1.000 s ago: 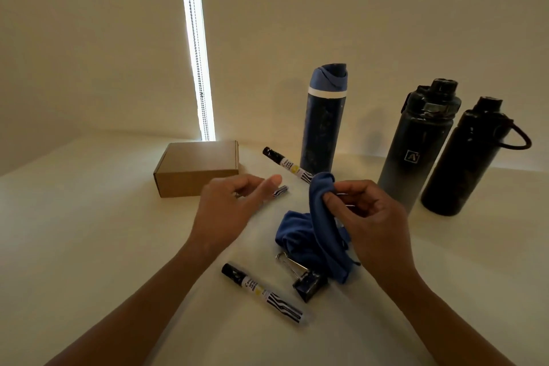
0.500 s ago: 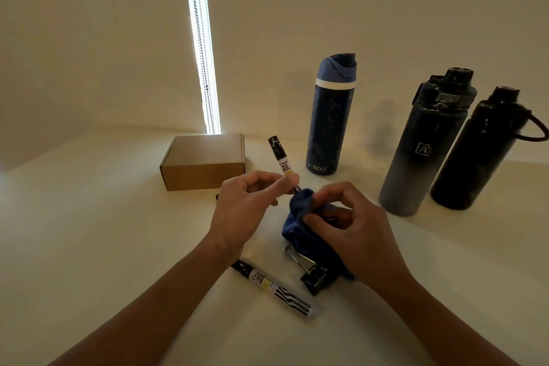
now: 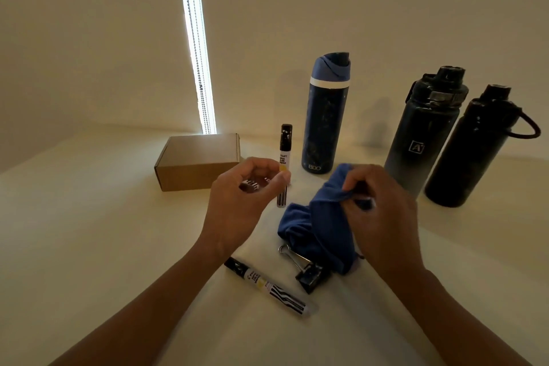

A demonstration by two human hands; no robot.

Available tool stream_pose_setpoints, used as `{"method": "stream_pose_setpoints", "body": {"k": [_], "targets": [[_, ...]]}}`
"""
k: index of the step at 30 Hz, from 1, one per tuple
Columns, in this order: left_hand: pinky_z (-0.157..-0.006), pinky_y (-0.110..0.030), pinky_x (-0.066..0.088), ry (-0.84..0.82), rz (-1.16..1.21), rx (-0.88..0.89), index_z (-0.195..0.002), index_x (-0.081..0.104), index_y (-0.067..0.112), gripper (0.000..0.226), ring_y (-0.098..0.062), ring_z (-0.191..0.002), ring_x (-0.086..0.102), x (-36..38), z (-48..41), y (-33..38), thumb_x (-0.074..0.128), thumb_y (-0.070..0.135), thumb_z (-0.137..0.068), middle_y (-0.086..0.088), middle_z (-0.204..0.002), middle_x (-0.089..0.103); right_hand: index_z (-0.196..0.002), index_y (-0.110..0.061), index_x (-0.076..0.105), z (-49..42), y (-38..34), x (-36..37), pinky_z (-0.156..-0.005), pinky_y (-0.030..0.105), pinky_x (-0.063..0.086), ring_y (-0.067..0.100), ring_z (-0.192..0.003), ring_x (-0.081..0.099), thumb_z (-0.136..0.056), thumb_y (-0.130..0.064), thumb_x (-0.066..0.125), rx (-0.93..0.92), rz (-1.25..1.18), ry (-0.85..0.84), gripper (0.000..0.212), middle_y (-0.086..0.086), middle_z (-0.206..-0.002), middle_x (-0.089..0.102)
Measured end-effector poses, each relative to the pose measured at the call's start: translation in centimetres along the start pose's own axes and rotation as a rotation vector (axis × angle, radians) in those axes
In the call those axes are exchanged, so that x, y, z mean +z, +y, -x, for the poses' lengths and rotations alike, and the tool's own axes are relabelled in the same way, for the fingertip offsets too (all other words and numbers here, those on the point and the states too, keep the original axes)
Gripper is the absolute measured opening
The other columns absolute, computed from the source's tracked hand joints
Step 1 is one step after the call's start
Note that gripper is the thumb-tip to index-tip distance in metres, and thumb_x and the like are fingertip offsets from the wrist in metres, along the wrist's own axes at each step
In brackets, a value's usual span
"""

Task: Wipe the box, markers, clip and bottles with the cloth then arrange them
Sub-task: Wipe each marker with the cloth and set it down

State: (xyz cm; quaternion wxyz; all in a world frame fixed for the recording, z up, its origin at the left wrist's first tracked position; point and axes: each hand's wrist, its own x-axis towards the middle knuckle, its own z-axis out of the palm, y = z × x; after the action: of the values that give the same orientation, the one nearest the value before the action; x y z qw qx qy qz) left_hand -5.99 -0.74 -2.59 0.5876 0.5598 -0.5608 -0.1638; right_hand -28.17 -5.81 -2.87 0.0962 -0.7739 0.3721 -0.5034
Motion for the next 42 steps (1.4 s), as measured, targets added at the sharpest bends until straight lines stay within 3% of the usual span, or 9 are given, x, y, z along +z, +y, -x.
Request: {"method": "stream_pose_setpoints", "body": {"k": [3,7,12,17,21,26,33,39,42], "targets": [[-0.079,-0.009,0.052,-0.017,-0.040,0.028,-0.112,0.071,0.028,0.025,-0.003,-0.093,0.072,0.1,0.0,0.0,0.073,0.043,-0.091,0.018,-0.099,0.075,-0.102,-0.001,0.065,-0.2,0.4,-0.8,-0.083,0.026,0.054,0.004,-0.087,0.060,-0.083,0.006,0.070,0.061,-0.074,0.089,0.020,0.004,-0.097,0.066],[-0.078,-0.016,0.058,-0.080,-0.079,0.093,-0.113,0.072,0.027,0.022,-0.006,-0.087,0.073,0.3,0.1,-0.1,0.075,0.036,-0.093,0.017,-0.095,0.074,-0.104,-0.011,0.065,-0.5,-0.4,-0.5,-0.077,0.012,0.049,-0.005,-0.086,0.057,-0.090,0.004,0.059,0.153,-0.225,0.069,0.022,-0.022,-0.094,0.060],[-0.081,-0.014,0.056,-0.125,-0.220,0.234,-0.111,0.075,0.026,0.020,-0.004,-0.094,0.069,0.1,-0.1,-0.4,0.075,0.034,-0.093,0.020,-0.099,0.068,-0.114,-0.007,0.059,-0.2,0.0,0.3,-0.087,0.034,0.056,0.018,-0.095,0.066,-0.093,0.004,0.060,0.231,-0.324,0.038,0.024,0.010,-0.107,0.066],[-0.080,-0.010,0.053,-0.168,-0.313,0.348,-0.112,0.075,0.027,0.026,-0.002,-0.094,0.067,0.0,-0.2,-0.1,0.071,0.043,-0.092,0.022,-0.100,0.063,-0.106,-0.022,0.054,-0.4,0.1,-0.1,-0.089,0.044,0.058,0.026,-0.102,0.070,-0.094,0.003,0.062,0.285,-0.430,-0.036,0.029,0.015,-0.108,0.070],[-0.080,-0.014,0.055,-0.208,-0.308,0.385,-0.111,0.076,0.024,0.026,-0.005,-0.093,0.067,0.0,0.0,-0.2,0.069,0.041,-0.093,0.019,-0.102,0.064,-0.117,-0.017,0.054,-0.5,0.4,-0.1,-0.084,0.042,0.060,0.018,-0.097,0.072,-0.091,-0.006,0.068,0.292,-0.405,0.012,0.031,0.002,-0.103,0.074],[-0.080,-0.013,0.054,-0.207,-0.320,0.395,-0.113,0.077,0.022,0.027,-0.003,-0.094,0.066,0.1,-0.1,-0.2,0.068,0.040,-0.095,0.016,-0.101,0.065,-0.103,-0.015,0.055,-0.8,0.4,-0.6,-0.065,0.024,0.059,0.007,-0.071,0.067,-0.091,0.001,0.063,0.290,-0.348,0.078,0.022,-0.011,-0.072,0.066],[-0.078,-0.012,0.054,-0.175,-0.332,0.377,-0.110,0.076,0.027,0.023,-0.005,-0.091,0.067,0.2,0.0,-0.1,0.069,0.043,-0.095,0.020,-0.098,0.064,-0.120,-0.022,0.056,-0.3,0.5,0.6,-0.076,0.020,0.058,0.001,-0.100,0.066,-0.094,-0.007,0.063,0.486,-0.561,0.036,0.030,-0.009,-0.113,0.066],[-0.078,-0.012,0.054,-0.214,-0.330,0.417,-0.110,0.078,0.022,0.025,-0.005,-0.091,0.067,0.2,0.1,-0.1,0.070,0.039,-0.093,0.014,-0.100,0.067,-0.110,-0.039,0.061,-0.2,0.1,0.6,-0.081,0.016,0.056,-0.010,-0.094,0.065,-0.095,-0.014,0.061,0.419,-0.428,-0.064,0.029,-0.022,-0.100,0.067],[-0.077,-0.014,0.055,-0.232,-0.321,0.428,-0.111,0.078,0.020,0.023,-0.006,-0.090,0.067,0.2,0.1,0.0,0.072,0.034,-0.093,0.013,-0.102,0.069,-0.118,-0.026,0.067,-0.1,0.3,0.4,-0.073,0.011,0.052,0.004,-0.093,0.068,-0.099,-0.015,0.058,0.379,-0.333,-0.026,0.024,-0.011,-0.102,0.071]]}}
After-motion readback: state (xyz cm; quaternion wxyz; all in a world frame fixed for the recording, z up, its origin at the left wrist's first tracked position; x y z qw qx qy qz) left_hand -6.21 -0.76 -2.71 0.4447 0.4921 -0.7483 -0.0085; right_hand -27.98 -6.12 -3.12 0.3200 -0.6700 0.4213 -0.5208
